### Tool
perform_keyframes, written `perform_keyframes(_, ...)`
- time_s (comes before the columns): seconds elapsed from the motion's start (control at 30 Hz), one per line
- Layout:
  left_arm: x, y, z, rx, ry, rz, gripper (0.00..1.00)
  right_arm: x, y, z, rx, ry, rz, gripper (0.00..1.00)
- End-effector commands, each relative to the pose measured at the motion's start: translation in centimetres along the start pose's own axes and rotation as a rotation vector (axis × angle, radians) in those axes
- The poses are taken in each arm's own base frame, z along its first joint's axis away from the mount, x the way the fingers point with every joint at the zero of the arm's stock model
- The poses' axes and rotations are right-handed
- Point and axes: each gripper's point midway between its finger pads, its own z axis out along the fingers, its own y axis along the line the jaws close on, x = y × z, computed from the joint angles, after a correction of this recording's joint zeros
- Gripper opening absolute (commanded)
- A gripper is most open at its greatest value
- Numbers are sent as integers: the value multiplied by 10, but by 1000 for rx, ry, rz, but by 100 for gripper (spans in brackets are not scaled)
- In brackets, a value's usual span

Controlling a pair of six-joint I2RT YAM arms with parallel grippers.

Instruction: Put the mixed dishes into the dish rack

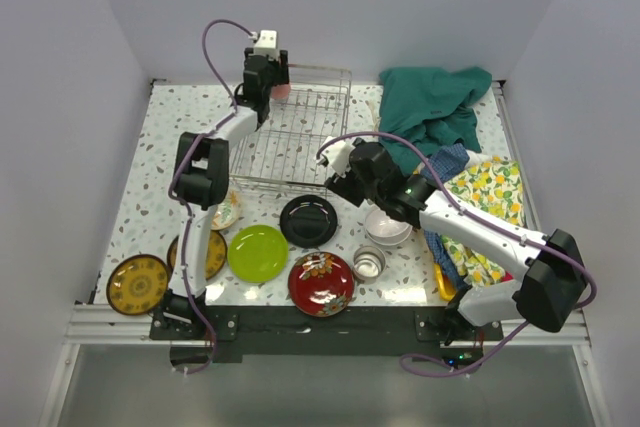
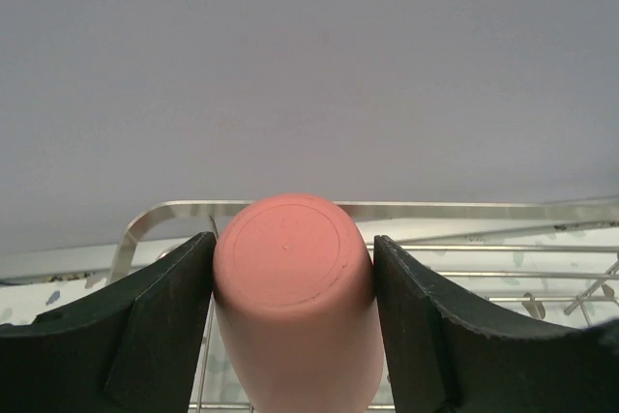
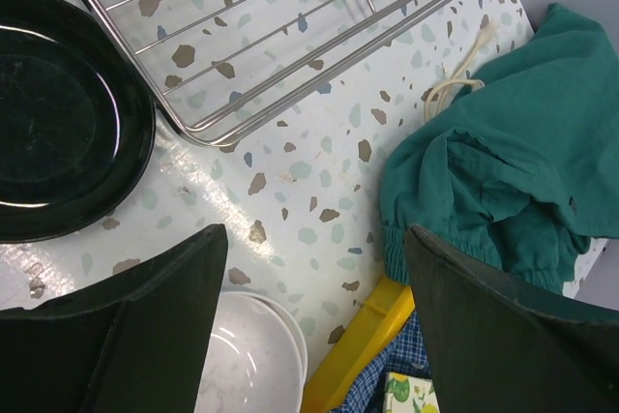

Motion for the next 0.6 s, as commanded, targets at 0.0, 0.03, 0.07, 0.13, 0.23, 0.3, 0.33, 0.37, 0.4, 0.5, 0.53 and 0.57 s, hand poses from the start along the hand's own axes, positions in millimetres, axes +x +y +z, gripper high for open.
perform_keyframes(0.0,-16,-3,-5,-13,-55,25,0,-6,0,4,2,-21,26,77)
perform_keyframes(0.03,-13,-1,-6,-19,-48,29,0,-6,0,5,4,-20,27,77)
perform_keyframes(0.07,-10,-1,-6,-21,-42,33,2,-6,-1,5,10,-14,26,77)
perform_keyframes(0.13,-5,1,-7,-28,-30,34,13,-8,-3,7,13,-14,23,77)
perform_keyframes(0.23,-4,1,-10,-32,-21,36,32,-8,-4,9,16,-17,23,77)
perform_keyframes(0.3,-10,0,-12,-27,-25,32,44,-9,-4,9,12,-20,24,77)
perform_keyframes(0.33,-19,-1,-13,-19,-34,30,48,-9,-3,9,9,-18,23,77)
perform_keyframes(0.37,-25,-2,-14,-14,-42,24,51,-9,-5,8,13,-19,23,77)
perform_keyframes(0.4,-40,-3,-17,-12,-63,19,65,-9,-5,8,13,-19,22,77)
perform_keyframes(0.5,-82,-6,-25,2,-114,-2,76,-11,-8,5,17,-23,19,78)
perform_keyframes(0.53,-93,-5,-27,-4,-125,-9,93,-11,-9,3,16,-21,17,78)
perform_keyframes(0.57,-104,-5,-30,-1,-141,-22,99,-11,-10,1,15,-19,16,78)
